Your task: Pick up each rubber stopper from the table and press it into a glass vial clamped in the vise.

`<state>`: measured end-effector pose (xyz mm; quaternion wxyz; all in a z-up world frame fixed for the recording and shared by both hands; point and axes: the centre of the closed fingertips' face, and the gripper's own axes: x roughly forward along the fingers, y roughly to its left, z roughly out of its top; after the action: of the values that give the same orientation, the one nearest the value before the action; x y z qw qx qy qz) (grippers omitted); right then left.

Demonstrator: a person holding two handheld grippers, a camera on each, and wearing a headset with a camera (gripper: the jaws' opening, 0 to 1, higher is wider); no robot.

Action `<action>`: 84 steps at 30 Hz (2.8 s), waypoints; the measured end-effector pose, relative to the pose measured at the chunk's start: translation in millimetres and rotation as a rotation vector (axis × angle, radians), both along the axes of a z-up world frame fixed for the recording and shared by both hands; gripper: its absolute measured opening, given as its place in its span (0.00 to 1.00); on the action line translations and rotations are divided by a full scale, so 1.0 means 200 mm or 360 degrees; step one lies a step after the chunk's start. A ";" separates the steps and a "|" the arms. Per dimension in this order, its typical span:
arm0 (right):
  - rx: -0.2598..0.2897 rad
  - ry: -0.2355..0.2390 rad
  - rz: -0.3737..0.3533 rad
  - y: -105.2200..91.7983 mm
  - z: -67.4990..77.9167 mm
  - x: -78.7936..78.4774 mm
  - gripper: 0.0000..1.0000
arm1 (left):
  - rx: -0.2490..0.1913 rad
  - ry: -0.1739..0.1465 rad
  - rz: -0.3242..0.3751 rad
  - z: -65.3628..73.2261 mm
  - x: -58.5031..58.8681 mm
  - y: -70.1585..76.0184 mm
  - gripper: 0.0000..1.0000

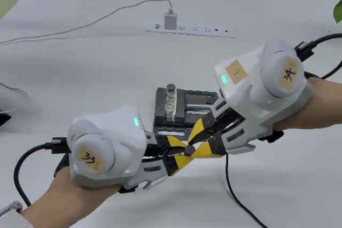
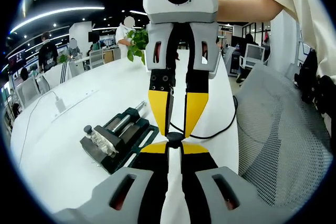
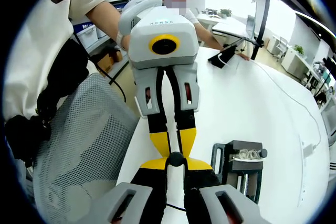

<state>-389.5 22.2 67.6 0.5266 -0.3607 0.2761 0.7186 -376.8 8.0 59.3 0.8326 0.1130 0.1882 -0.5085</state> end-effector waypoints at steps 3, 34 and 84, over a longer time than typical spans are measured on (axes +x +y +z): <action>-0.0006 -0.0002 0.0002 0.00 0.00 0.00 0.06 | -0.0002 -0.0003 -0.0002 0.00 0.00 0.00 0.05; -0.0063 0.0026 -0.0009 -0.02 -0.07 0.02 0.06 | 0.0004 0.0100 0.0415 -0.15 0.10 0.25 0.89; -0.0308 -0.0448 0.0524 0.11 -0.04 0.64 0.05 | 0.0001 0.0156 0.0578 -0.15 0.14 0.49 0.97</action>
<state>-262.1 43.8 60.1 0.3987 -0.5463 0.2050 0.7075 -349.1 105.1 30.3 0.9005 0.0523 0.2460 -0.3548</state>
